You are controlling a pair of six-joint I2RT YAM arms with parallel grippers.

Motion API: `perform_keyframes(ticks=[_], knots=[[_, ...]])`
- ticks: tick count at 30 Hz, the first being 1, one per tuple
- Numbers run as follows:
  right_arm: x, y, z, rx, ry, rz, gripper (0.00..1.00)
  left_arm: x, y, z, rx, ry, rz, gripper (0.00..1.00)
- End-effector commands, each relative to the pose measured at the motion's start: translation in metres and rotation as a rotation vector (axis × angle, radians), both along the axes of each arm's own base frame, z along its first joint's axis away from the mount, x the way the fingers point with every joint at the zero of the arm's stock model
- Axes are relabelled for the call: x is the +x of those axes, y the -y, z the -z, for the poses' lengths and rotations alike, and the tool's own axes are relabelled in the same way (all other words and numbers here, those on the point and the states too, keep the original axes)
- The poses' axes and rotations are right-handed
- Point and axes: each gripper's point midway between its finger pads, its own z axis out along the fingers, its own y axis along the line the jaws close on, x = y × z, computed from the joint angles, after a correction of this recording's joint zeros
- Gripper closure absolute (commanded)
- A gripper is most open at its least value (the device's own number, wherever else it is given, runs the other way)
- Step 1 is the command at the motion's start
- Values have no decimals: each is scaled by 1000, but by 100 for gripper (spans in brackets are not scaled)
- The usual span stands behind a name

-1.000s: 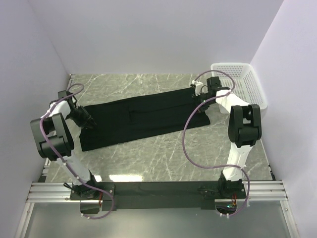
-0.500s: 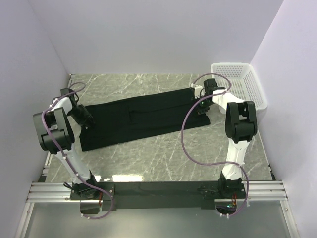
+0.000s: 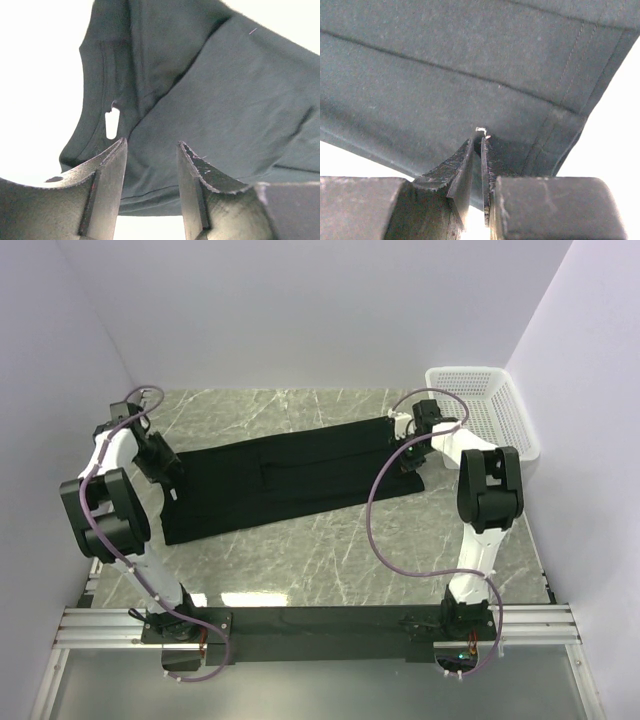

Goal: Fold and stack the t-shirts
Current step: Fold the tshirt

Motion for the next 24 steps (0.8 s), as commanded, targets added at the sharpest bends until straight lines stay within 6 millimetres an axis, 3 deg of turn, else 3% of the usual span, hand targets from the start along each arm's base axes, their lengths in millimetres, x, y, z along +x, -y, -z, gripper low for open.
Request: perform_keyframes(ticks=[1, 14, 19, 24], knots=[[1, 7, -26, 15, 62, 18, 81, -33, 12, 20, -31, -119, 47, 51], [-10, 22, -29, 7, 66, 49, 80, -46, 25, 43, -1, -228, 104, 61], [-9, 25, -33, 10, 71, 61, 80, -62, 17, 46, 58, -280, 91, 58], [-9, 23, -33, 17, 70, 57, 80, -63, 14, 45, 85, -283, 89, 57]])
